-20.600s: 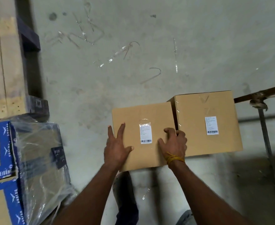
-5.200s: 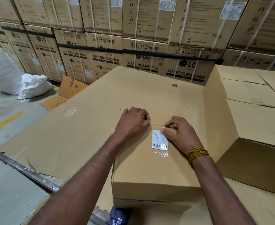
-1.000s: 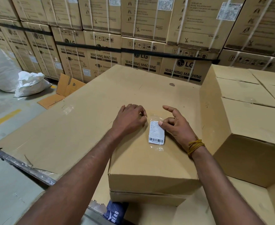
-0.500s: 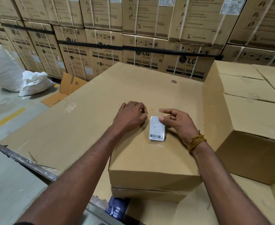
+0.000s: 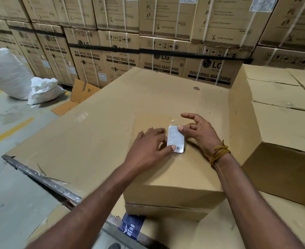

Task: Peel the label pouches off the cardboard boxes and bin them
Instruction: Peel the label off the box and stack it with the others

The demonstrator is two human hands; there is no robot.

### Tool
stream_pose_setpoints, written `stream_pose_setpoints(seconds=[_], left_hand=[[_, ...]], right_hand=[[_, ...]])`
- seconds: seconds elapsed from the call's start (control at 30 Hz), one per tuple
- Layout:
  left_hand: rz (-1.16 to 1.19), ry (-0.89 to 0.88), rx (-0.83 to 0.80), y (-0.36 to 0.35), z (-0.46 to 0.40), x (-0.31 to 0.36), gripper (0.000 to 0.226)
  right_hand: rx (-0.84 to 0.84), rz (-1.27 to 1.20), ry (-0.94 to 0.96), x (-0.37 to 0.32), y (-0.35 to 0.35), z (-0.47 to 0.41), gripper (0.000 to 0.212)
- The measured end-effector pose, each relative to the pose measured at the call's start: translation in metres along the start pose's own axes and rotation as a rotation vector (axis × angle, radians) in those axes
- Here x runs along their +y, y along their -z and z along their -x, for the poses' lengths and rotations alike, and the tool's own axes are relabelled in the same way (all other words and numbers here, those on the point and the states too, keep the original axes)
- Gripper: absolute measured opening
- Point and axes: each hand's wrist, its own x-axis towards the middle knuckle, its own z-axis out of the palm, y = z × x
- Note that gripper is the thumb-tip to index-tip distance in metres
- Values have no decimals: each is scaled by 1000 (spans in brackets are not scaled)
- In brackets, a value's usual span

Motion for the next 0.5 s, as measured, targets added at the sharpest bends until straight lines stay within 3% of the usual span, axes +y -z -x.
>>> stream_pose_setpoints(seconds=[0.1, 0.37, 0.5], left_hand=[[60, 5, 27, 2, -1, -1, 16], [189, -11, 73, 1, -5, -3, 25], [580, 74, 64, 3, -7, 0, 29]], right_hand=[[13, 4, 9, -2, -1, 1, 42], [48, -16, 24, -4, 0, 3, 38], [59, -16, 44, -2, -2, 3, 39]])
